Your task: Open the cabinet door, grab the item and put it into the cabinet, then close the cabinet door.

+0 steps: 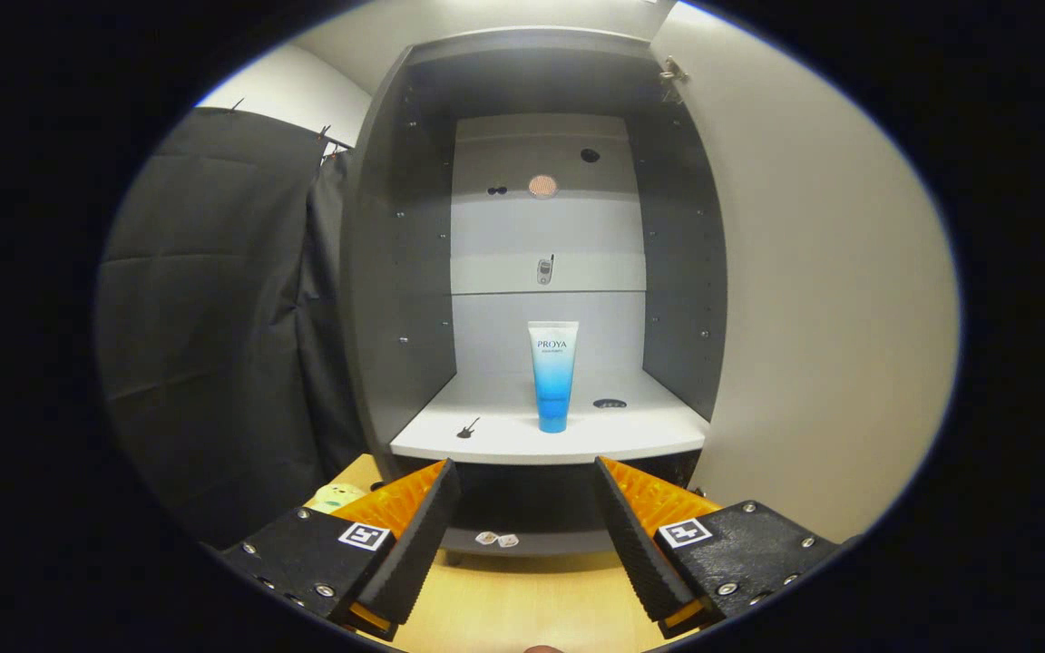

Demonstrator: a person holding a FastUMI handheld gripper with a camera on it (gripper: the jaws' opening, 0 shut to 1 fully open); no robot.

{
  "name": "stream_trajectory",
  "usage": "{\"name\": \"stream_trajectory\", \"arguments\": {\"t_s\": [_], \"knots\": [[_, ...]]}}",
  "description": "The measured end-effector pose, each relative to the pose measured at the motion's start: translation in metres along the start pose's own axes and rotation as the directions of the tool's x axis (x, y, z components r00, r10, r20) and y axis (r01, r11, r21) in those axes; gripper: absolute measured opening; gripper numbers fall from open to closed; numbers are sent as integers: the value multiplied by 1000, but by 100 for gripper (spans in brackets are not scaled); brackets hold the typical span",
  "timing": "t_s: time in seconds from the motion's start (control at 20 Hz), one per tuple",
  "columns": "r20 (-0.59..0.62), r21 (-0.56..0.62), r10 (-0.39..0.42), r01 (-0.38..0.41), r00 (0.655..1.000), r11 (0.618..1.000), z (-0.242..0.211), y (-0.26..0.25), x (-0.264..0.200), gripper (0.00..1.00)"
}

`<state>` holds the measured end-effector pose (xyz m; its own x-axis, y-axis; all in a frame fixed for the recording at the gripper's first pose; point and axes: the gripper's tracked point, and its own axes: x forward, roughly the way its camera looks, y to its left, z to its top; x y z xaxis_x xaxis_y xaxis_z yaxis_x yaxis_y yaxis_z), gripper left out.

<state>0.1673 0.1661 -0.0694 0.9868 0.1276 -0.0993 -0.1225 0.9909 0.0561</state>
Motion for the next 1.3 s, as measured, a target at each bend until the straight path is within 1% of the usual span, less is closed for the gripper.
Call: {"name": "stream_trajectory", "arguments": {"t_s": [0.3,0.45,0.55,0.7,0.85,1.0,1.2,1.3], "knots": [[20,28,13,-14,1000,1000,10,4,-71,93],[16,76,50,-51,999,996,12,3,-106,93],[23,87,54,-55,998,995,13,-4,-128,93],[17,109,89,-91,996,990,4,-15,-161,93],[-15,60,92,-91,996,994,-7,-39,-194,93],[-4,3,68,-68,998,998,-1,-71,-224,93],[37,-33,24,-22,999,999,15,-126,-260,93],[43,-39,-14,16,999,999,19,-160,-273,93]]}}
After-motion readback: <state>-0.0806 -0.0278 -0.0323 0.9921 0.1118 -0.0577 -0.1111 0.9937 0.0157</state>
